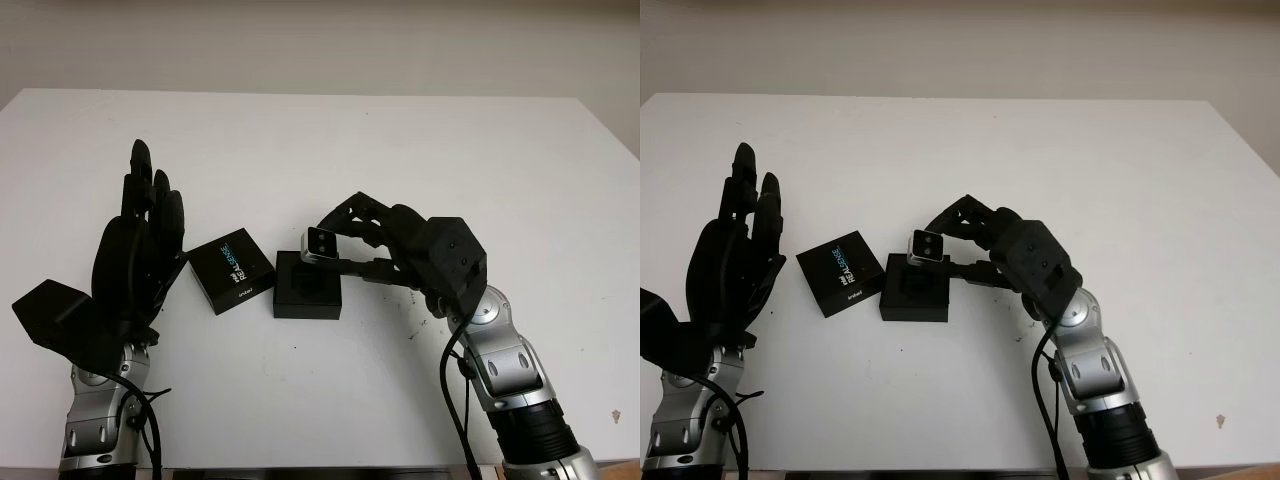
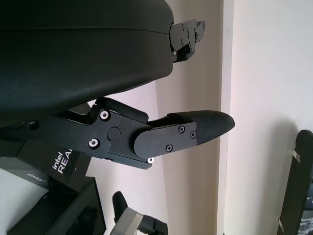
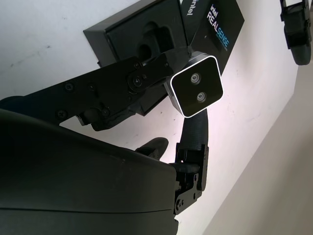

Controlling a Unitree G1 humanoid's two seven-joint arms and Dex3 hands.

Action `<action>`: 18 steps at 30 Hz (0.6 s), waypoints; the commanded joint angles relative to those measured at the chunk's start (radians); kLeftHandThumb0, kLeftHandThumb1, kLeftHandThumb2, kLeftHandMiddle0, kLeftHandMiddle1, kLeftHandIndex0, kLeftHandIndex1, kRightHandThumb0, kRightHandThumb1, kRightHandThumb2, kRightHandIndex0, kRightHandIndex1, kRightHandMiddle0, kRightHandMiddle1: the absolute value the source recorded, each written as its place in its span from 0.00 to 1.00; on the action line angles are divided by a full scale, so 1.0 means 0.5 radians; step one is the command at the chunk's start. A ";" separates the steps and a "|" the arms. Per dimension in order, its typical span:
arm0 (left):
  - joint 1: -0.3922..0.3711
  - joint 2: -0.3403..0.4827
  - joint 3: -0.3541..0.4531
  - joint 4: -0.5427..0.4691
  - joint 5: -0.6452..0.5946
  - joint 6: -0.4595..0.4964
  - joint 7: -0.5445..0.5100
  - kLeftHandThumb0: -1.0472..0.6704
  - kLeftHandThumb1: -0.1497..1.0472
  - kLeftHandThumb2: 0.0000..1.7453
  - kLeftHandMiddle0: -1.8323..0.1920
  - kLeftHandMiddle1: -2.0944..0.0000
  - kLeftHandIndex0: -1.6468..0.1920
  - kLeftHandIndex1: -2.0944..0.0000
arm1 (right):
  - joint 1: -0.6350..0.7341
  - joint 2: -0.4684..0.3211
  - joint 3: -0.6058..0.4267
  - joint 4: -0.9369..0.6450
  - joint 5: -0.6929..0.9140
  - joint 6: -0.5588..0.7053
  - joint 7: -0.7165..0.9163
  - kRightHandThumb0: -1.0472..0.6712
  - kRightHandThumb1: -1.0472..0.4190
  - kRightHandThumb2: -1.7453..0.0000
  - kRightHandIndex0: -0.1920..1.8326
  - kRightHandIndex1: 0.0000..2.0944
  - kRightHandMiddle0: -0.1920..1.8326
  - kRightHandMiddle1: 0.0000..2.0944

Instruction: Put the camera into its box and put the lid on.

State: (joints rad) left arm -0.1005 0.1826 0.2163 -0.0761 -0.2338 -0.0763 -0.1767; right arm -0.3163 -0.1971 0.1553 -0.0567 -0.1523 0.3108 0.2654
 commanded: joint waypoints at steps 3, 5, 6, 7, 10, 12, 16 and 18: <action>0.008 -0.002 -0.013 -0.025 0.020 -0.019 -0.001 0.23 1.00 0.32 1.00 1.00 1.00 1.00 | 0.081 0.044 0.043 -0.124 -0.045 0.018 -0.078 0.40 0.00 0.96 0.19 0.23 0.20 0.87; 0.007 -0.007 -0.011 -0.026 0.010 -0.017 -0.003 0.23 1.00 0.32 1.00 1.00 1.00 1.00 | 0.102 0.046 0.061 -0.142 -0.065 0.012 -0.099 0.40 0.00 0.96 0.19 0.23 0.20 0.88; 0.008 -0.009 -0.010 -0.028 0.004 -0.013 -0.003 0.23 1.00 0.32 1.00 1.00 1.00 1.00 | 0.113 0.048 0.071 -0.149 -0.078 0.002 -0.112 0.40 0.00 0.96 0.19 0.23 0.20 0.88; 0.008 -0.011 -0.009 -0.029 0.001 -0.010 -0.002 0.23 1.00 0.32 1.00 1.00 1.00 1.00 | 0.122 0.050 0.077 -0.154 -0.088 -0.006 -0.121 0.41 0.00 0.96 0.19 0.23 0.19 0.88; 0.010 -0.007 -0.011 -0.032 0.006 -0.004 -0.002 0.23 1.00 0.32 1.00 1.00 1.00 1.00 | 0.138 0.047 0.093 -0.168 -0.109 -0.013 -0.135 0.41 0.00 0.96 0.18 0.24 0.18 0.88; 0.010 -0.004 -0.012 -0.027 0.010 -0.011 -0.006 0.23 1.00 0.32 1.00 1.00 1.00 1.00 | 0.145 0.047 0.099 -0.179 -0.117 -0.005 -0.139 0.41 0.00 0.95 0.17 0.24 0.17 0.88; 0.009 -0.006 -0.013 -0.029 0.012 -0.011 -0.003 0.23 1.00 0.32 1.00 1.00 1.00 1.00 | 0.149 0.050 0.108 -0.174 -0.130 -0.007 -0.150 0.41 0.00 0.95 0.17 0.24 0.17 0.89; 0.009 -0.005 -0.013 -0.029 0.013 -0.010 -0.002 0.23 1.00 0.32 1.00 1.00 1.00 1.00 | 0.148 0.051 0.111 -0.170 -0.133 -0.007 -0.150 0.41 0.00 0.96 0.18 0.25 0.18 0.89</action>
State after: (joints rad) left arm -0.1004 0.1802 0.2125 -0.0761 -0.2311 -0.0762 -0.1776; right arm -0.2438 -0.1771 0.2109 -0.1296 -0.2194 0.3156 0.1955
